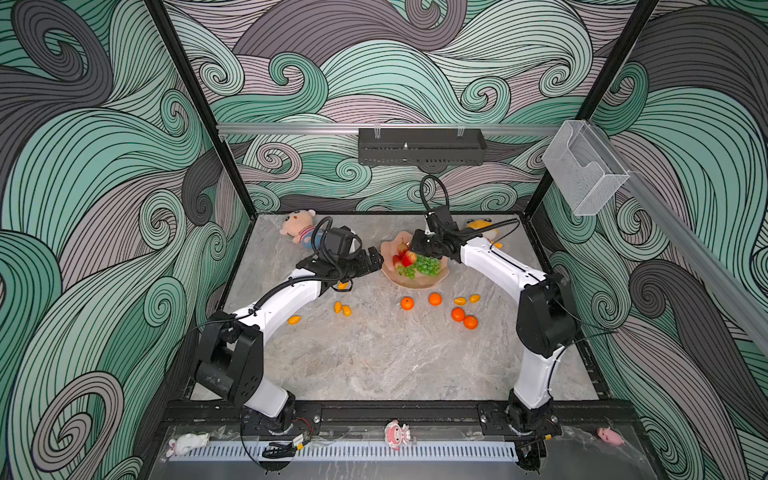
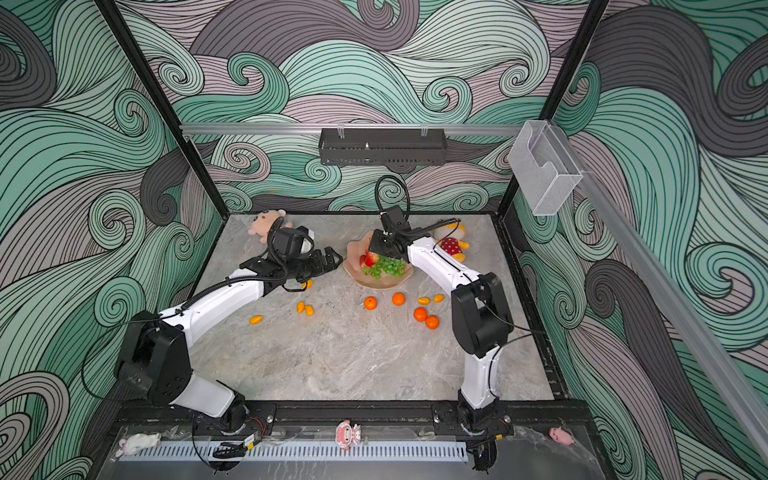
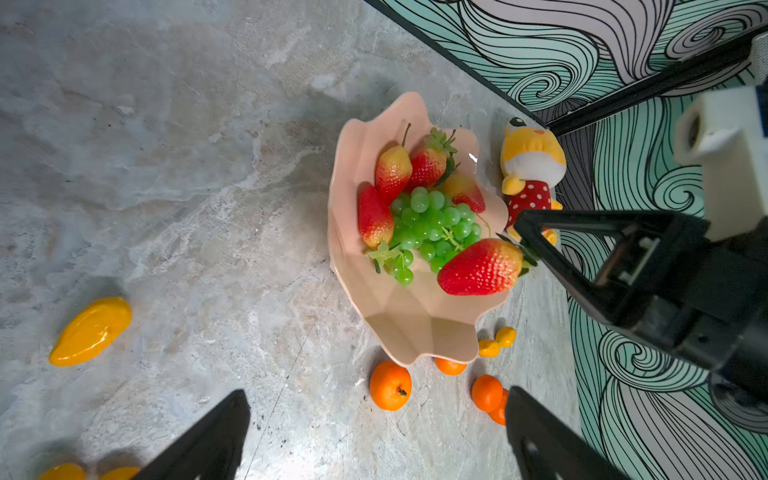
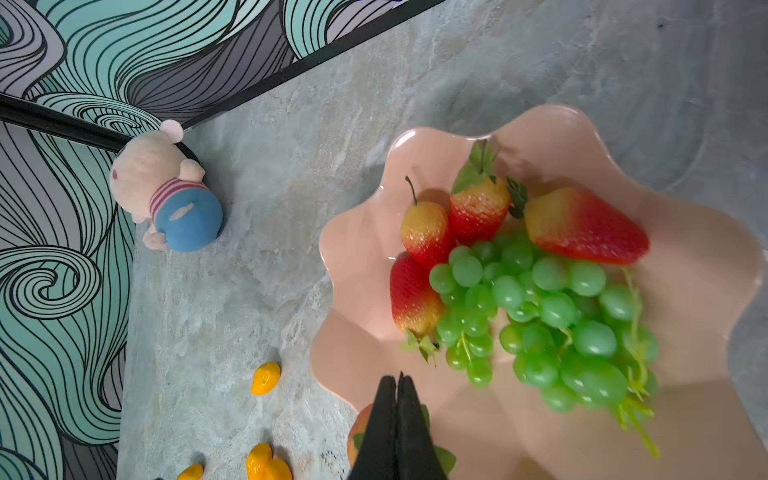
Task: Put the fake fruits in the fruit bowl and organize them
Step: 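Lower the strawberry into the pink bowl and open the right gripper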
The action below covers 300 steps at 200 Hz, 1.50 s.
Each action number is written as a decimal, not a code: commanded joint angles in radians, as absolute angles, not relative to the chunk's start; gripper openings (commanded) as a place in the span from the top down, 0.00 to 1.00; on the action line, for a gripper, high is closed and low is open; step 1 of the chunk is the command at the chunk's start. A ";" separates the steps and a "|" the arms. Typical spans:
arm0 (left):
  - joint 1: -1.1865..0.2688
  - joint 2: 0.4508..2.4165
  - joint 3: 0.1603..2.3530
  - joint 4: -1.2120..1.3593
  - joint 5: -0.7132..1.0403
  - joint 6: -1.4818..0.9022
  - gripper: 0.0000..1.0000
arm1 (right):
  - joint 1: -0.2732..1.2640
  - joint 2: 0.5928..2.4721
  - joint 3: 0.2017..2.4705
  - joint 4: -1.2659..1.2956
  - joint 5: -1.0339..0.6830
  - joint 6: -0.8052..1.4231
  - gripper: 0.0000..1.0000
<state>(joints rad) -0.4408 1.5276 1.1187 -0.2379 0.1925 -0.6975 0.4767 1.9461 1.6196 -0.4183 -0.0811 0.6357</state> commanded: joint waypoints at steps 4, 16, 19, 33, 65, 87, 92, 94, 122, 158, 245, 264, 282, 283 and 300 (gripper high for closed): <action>-0.443 1.546 1.170 -0.206 0.131 -0.671 0.01 | 0.466 2.037 1.737 -0.450 -0.140 0.604 1.00; -0.440 1.547 1.173 -0.202 0.119 -0.660 0.01 | 0.466 2.089 1.796 -0.475 -0.145 0.597 1.00; -0.439 1.548 1.173 -0.204 0.115 -0.658 0.01 | 0.467 2.101 1.810 -0.480 -0.147 0.596 1.00; -0.433 1.550 1.174 -0.204 0.107 -0.654 0.01 | 0.466 2.153 1.870 -0.500 -0.159 0.592 1.00; -0.421 1.553 1.171 -0.207 0.114 -0.654 0.01 | 0.466 2.249 1.982 -0.547 -0.193 0.588 1.00; -0.418 1.554 1.166 -0.210 0.117 -0.653 0.02 | 0.467 2.291 2.027 -0.574 -0.193 0.583 1.00; -0.418 1.556 1.165 -0.210 0.117 -0.653 0.01 | 0.466 2.298 2.034 -0.577 -0.193 0.583 1.00; -0.417 1.557 1.166 -0.210 0.118 -0.653 0.01 | 0.466 2.301 2.037 -0.579 -0.191 0.582 1.00; -0.413 1.560 1.166 -0.215 0.120 -0.652 0.01 | 0.467 2.339 2.082 -0.614 -0.158 0.569 1.00; -0.413 1.567 1.169 -0.219 0.122 -0.652 0.01 | 0.467 2.385 2.162 -0.659 -0.108 0.540 1.00; -0.413 1.591 1.187 -0.244 0.141 -0.643 0.02 | 0.462 2.448 2.303 -0.733 -0.055 0.499 0.80; -0.413 1.586 1.189 -0.247 0.143 -0.640 0.01 | 0.459 2.444 2.320 -0.745 -0.047 0.493 0.77; -0.413 1.580 1.189 -0.252 0.146 -0.637 0.01 | 0.457 2.434 2.336 -0.759 -0.035 0.480 0.75; -0.413 1.579 1.189 -0.253 0.147 -0.637 0.01 | 0.457 2.433 2.338 -0.760 -0.035 0.478 0.75; -0.413 1.570 1.187 -0.263 0.149 -0.636 0.01 | 0.458 2.410 2.337 -0.771 -0.018 0.465 0.73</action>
<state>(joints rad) -0.4213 1.5810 1.1458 -0.2317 0.1421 -0.6540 0.4648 2.4390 2.3131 -0.7307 -0.0597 0.4969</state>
